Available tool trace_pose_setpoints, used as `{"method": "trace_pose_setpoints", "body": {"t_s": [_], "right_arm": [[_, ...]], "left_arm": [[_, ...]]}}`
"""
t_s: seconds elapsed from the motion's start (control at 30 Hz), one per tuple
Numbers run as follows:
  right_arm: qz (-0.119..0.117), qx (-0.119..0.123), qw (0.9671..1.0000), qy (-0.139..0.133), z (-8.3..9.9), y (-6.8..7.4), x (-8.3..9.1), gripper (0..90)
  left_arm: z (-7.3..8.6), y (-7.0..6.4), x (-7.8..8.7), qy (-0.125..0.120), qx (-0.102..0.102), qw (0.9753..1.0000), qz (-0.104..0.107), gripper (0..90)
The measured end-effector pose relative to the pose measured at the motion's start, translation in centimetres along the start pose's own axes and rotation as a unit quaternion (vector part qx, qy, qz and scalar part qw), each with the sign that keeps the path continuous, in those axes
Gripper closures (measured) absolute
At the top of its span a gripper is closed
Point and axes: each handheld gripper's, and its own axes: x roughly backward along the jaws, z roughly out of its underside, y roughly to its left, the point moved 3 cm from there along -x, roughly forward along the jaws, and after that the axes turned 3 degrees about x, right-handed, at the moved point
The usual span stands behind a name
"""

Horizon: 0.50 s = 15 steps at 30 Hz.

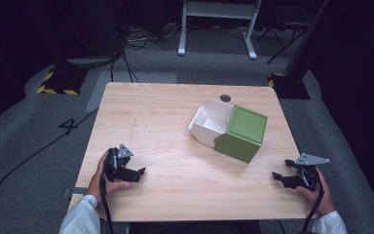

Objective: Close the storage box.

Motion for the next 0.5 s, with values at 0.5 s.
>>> {"method": "trace_pose_setpoints", "body": {"t_s": [0.5], "right_arm": [[0.000, 0.000, 1.0000, 0.000, 0.0, 0.0, 0.0, 15.0]], "left_arm": [[-5.7, -0.8, -1.0, -0.026, -0.026, 0.9990, 0.023, 23.4]]}}
